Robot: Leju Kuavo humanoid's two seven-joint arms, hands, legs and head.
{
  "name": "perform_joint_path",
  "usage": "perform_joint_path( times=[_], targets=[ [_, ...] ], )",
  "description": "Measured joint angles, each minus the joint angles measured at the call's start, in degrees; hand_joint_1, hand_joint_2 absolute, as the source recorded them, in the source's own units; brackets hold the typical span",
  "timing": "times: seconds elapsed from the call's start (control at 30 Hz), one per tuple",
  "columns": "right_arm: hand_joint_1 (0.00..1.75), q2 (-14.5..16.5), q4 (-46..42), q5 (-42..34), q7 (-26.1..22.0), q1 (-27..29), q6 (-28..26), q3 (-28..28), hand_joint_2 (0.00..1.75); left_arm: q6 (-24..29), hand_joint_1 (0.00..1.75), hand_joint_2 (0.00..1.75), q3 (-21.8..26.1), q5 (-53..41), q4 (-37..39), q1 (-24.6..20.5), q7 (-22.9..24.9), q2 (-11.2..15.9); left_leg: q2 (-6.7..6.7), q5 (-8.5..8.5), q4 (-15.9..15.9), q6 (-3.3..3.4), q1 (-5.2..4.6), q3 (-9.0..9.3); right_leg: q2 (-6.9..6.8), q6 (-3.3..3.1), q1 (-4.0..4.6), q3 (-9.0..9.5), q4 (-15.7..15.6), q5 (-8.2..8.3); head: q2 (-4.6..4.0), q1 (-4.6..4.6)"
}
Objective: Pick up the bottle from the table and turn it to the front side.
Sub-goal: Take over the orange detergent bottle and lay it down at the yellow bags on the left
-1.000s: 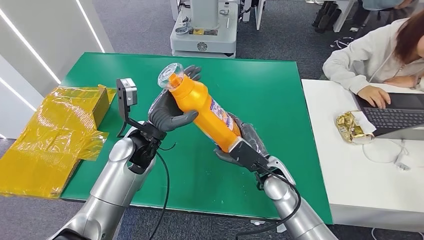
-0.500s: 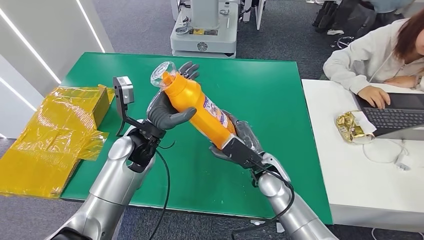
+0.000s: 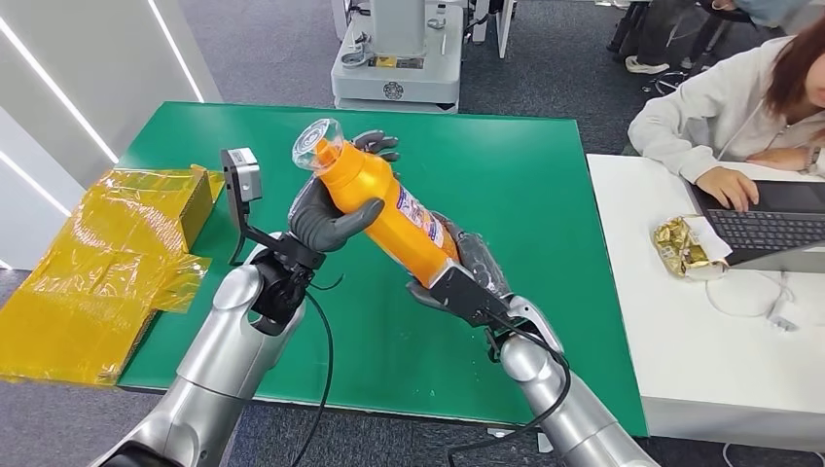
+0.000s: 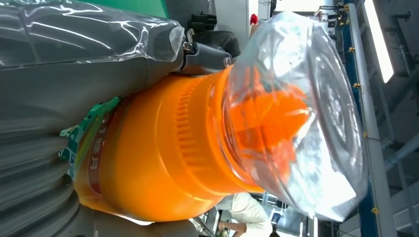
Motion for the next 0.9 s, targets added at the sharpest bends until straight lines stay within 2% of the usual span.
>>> perform_joint_path(
  times=[0.2,0.23,0.27,0.37,0.4,0.5,0.67,0.9],
  targets=[
    [1.73,0.36,0.02,-0.49,0.31,0.0,-0.5,0.13,1.75,0.13,1.75,1.75,-0.15,0.73,0.77,-0.83,0.2,-0.65,0.0,0.0,0.0,0.0,0.0,0.0,0.0,0.0,0.0,-0.01,0.0,0.0,0.0,0.0],
    [1.71,0.4,0.03,-0.62,0.28,0.0,-0.62,0.15,1.75,0.18,1.75,1.75,-0.16,0.79,0.87,-0.94,0.22,-0.73,0.0,0.0,0.0,0.0,0.0,0.0,0.0,0.0,0.0,-0.01,0.0,0.0,0.0,0.0],
    [1.6,0.42,0.05,-0.74,0.23,0.01,-0.75,0.17,1.75,0.24,1.75,1.75,-0.16,0.83,0.96,-1.0,0.24,-0.8,0.0,0.0,0.0,0.0,0.0,0.0,0.0,0.0,0.0,-0.01,0.0,0.0,0.0,0.0],
    [0.32,0.42,0.18,-1.09,0.01,0.04,-1.15,0.21,1.75,0.48,1.75,1.75,-0.16,0.9,1.24,-1.07,0.26,-0.94,0.01,0.0,0.0,0.0,0.0,0.0,0.0,0.0,0.0,-0.01,0.0,0.0,0.0,0.0],
    [0.0,0.42,0.23,-1.17,-0.15,0.04,-1.27,0.24,1.75,0.6,1.75,1.75,-0.17,0.87,1.33,-1.08,0.27,-0.99,0.0,0.0,0.0,0.0,0.0,0.0,0.0,0.0,0.0,-0.01,0.0,0.0,0.0,0.0],
    [0.0,0.42,0.28,-1.39,-1.02,0.11,-1.7,0.4,1.75,2.16,1.75,1.75,-0.42,-1.04,1.73,-1.09,-0.18,-1.06,0.0,0.0,0.0,0.0,0.0,0.0,0.0,0.0,0.0,-0.01,0.0,0.0,0.0,0.01],
    [0.0,0.06,-1.15,-2.41,-2.13,1.32,-2.46,0.48,1.75,9.59,1.75,1.75,-0.97,-15.1,3.3,-1.36,-4.65,-0.39,0.04,0.0,0.0,0.0,0.0,0.01,0.07,0.0,0.0,-0.04,-0.01,0.0,0.0,-0.01],
    [0.0,-0.92,-3.28,-2.81,-2.25,2.75,-2.47,0.48,1.75,11.82,1.75,1.75,-0.97,-20.11,5.23,-2.23,-5.99,0.68,0.06,0.0,0.0,0.0,0.0,0.01,0.11,0.0,0.0,-0.05,0.0,0.0,0.0,-0.01]
  ],
)
